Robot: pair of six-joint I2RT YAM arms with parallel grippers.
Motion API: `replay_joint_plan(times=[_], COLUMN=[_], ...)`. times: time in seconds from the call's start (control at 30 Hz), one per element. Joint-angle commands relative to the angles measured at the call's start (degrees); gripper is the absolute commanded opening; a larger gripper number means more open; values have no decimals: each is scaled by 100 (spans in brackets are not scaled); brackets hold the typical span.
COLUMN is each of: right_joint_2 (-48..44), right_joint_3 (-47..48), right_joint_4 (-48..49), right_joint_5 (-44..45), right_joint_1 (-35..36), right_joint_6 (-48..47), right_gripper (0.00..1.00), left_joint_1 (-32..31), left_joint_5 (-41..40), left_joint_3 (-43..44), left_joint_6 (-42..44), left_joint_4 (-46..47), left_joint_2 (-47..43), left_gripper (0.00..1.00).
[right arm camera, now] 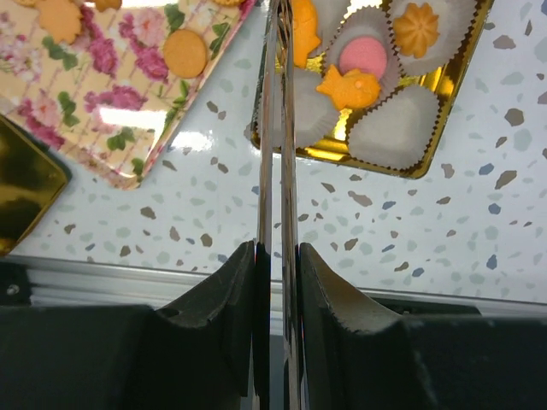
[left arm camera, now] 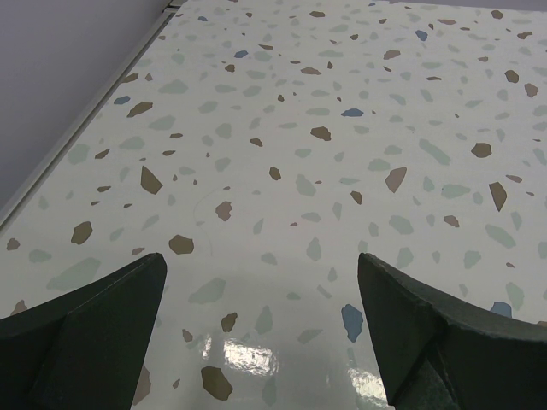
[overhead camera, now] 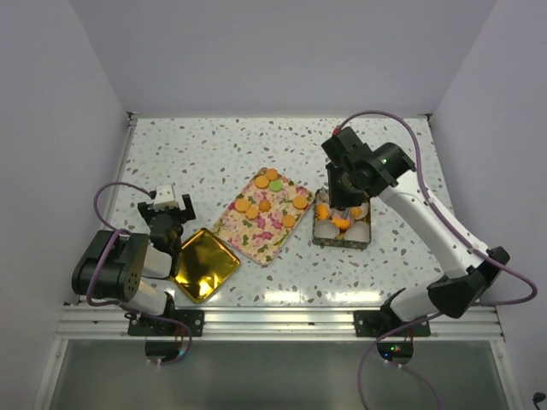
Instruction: Pack the cookies
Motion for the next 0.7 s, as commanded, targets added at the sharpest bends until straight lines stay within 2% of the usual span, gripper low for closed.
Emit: replay_joint_plan(times=[0.0, 0.2, 0.47, 0.53, 0.6, 0.67], right_joint_2=[-451, -927, -989, -954, -927, -918], right_joint_3=[-16, -332, -395, -324, -324, -341], right_joint_4=[-339, -51, 99, 90, 125, 178], right_joint_5=[-488, -1287, -1393, -1350, -1332, -1323], right_joint_1=[65, 214, 276, 267, 267, 267], right_joint_6=[119, 40, 14, -30, -39, -57], right_gripper=[0, 0, 0, 0, 0, 0], left_joint_1=[7, -2, -2, 7, -2, 7], left_joint_5=[-126, -126, 4, 164, -64, -475], left_joint_3=[113, 113, 121, 304, 638, 1656], left_joint_6=[79, 96, 132, 227, 176, -69], left_joint_4=[758, 741, 672, 101, -1493, -3215], left_joint_2=[18, 18, -183, -533, -1059, -1151], left_gripper=[100, 100, 100, 100, 100, 100])
